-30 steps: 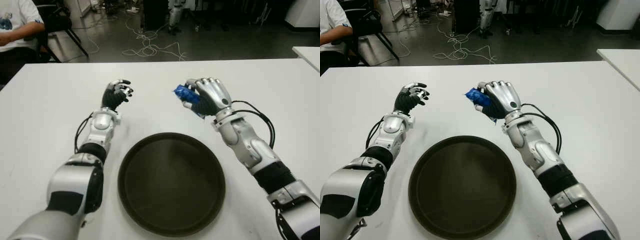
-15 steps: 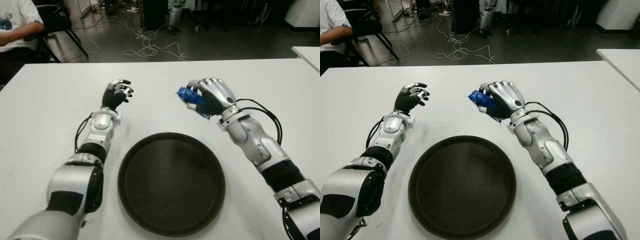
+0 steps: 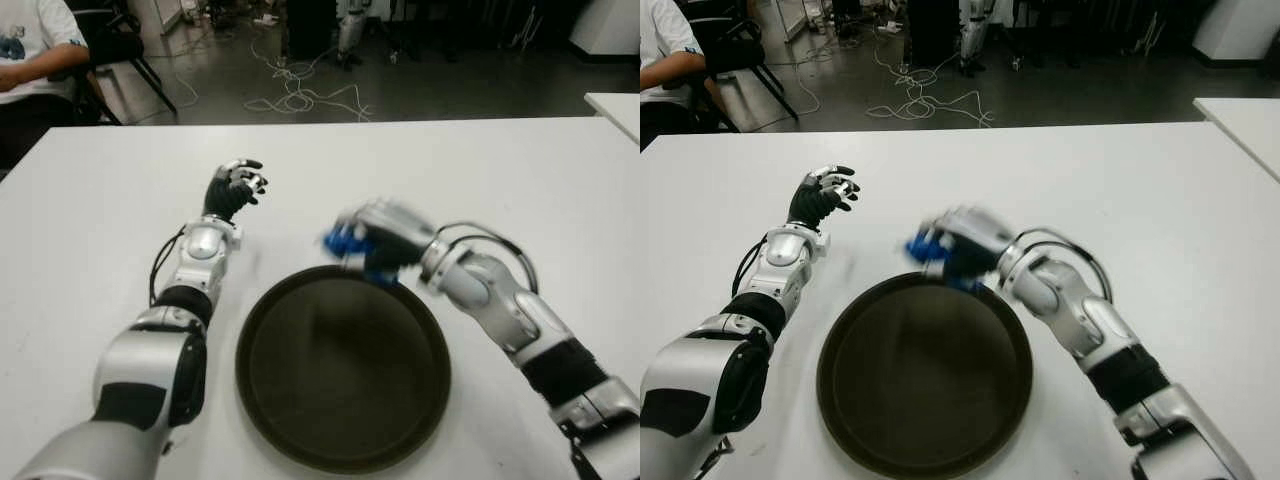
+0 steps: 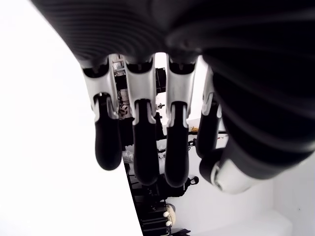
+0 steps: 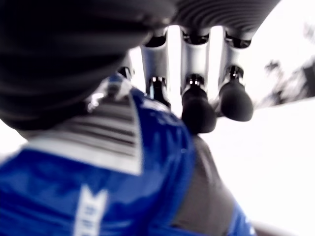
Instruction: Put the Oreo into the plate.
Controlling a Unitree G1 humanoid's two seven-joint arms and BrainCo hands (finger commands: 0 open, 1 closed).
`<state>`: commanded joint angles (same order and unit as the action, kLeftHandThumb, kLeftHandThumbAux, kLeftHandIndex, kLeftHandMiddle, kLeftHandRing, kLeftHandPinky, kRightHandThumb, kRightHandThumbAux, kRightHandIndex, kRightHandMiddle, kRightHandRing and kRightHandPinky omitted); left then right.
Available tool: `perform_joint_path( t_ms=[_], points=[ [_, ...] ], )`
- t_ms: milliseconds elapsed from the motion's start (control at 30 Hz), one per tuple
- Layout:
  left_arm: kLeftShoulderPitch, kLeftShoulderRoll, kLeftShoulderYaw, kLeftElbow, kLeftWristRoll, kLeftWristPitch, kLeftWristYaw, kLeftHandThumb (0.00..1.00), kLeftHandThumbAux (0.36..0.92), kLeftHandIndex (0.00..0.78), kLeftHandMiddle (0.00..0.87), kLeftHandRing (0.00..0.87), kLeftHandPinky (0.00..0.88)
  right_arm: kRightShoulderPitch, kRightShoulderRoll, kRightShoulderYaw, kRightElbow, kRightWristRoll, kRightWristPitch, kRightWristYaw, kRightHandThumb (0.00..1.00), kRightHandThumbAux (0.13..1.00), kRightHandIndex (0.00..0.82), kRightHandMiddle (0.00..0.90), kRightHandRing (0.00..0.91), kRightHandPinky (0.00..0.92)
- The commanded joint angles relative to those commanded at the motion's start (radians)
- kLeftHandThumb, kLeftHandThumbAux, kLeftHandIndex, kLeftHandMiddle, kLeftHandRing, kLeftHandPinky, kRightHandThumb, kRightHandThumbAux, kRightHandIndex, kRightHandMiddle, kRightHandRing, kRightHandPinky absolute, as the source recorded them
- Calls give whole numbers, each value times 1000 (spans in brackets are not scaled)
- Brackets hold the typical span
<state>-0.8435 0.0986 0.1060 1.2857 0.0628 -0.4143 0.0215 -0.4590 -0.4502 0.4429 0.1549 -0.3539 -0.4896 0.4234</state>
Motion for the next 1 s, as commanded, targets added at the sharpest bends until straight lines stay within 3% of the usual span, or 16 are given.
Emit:
perform_joint_path(
  t_ms=[133, 267, 400, 567, 1000],
  points=[
    [1, 0, 1, -1, 0, 0, 2, 822, 689, 353, 499, 465, 501, -72, -21, -41, 111, 72, -55, 67, 681, 734, 433, 761, 769, 758],
    [2, 0, 2, -1, -1, -1, 5, 824, 689, 353, 504, 467, 512, -107, -12, -61, 168, 83, -56, 91, 681, 734, 433, 761, 770, 763],
    [1, -1, 4, 0, -2, -3, 6, 824, 688, 352, 510, 479, 522, -108, 4, -63, 154, 67, -13, 106, 681, 735, 433, 781, 783, 776],
    [2, -1, 6, 1, -2, -5, 6, 824, 687, 351, 513, 484, 527, -93, 12, -59, 147, 65, -13, 115, 681, 735, 434, 796, 795, 785],
    [1, -3, 9, -1, -7, 4, -3, 822, 689, 351, 502, 472, 512, -97, -4, -54, 144, 20, -3, 151, 681, 735, 433, 760, 767, 754]
  ],
)
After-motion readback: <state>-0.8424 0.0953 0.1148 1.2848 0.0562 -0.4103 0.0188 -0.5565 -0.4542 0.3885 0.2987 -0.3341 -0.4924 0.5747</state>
